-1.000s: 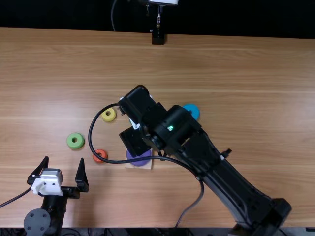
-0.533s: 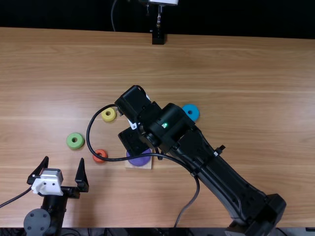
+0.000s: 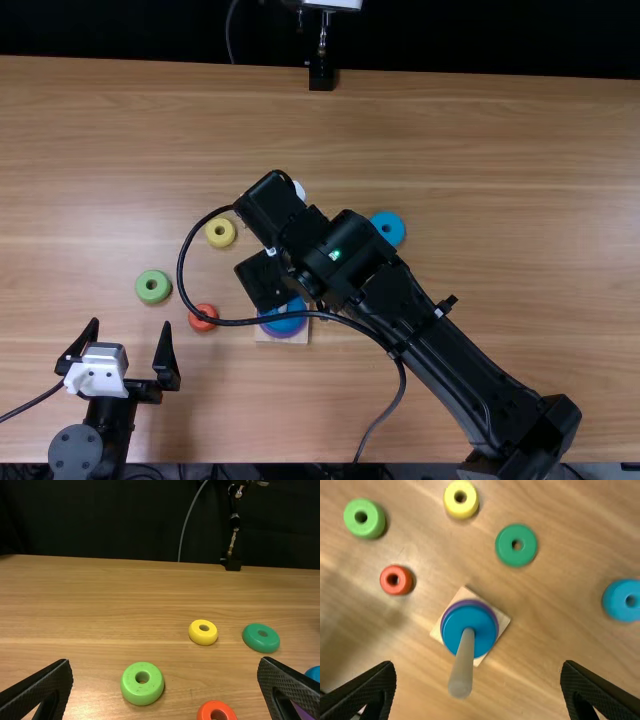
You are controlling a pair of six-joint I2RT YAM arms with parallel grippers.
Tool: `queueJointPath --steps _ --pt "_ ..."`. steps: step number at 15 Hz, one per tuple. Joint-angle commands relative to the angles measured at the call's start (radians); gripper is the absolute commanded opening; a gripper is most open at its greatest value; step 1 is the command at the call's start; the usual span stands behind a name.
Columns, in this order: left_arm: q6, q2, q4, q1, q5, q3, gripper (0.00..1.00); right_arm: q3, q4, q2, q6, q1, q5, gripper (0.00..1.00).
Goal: Build the Hanoi tower: stack the rings onto the peg from bottom to top in this color order: purple, dark blue, light blue, dark green, light green, yellow, orange.
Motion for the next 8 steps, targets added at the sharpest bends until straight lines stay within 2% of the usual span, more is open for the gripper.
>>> queueJointPath --steps 1,3,4,6,8 --pt "0.007 -0.011 -0.004 0.012 0.0 -0.037 1.0 0.024 0.021 -0.008 0.008 0.002 0.029 1.0" --pt "0.007 -0.011 -0.004 0.012 0.0 -0.037 1.0 0.028 0.064 -0.007 0.01 -0.002 0.027 1.0" --pt "0.007 -0.011 -0.004 0.012 0.0 -0.037 1.0 0.022 0.089 -0.007 0.01 -0.03 0.027 1.0" --pt "0.007 -0.011 -0.004 0.012 0.0 -0.037 1.0 0.013 0.159 -0.004 0.012 -0.142 0.026 1.0" --pt "0.007 -0.011 -0.004 0.012 0.0 -0.037 1.0 -0.028 0.211 0.019 0.012 -0.203 0.026 1.0"
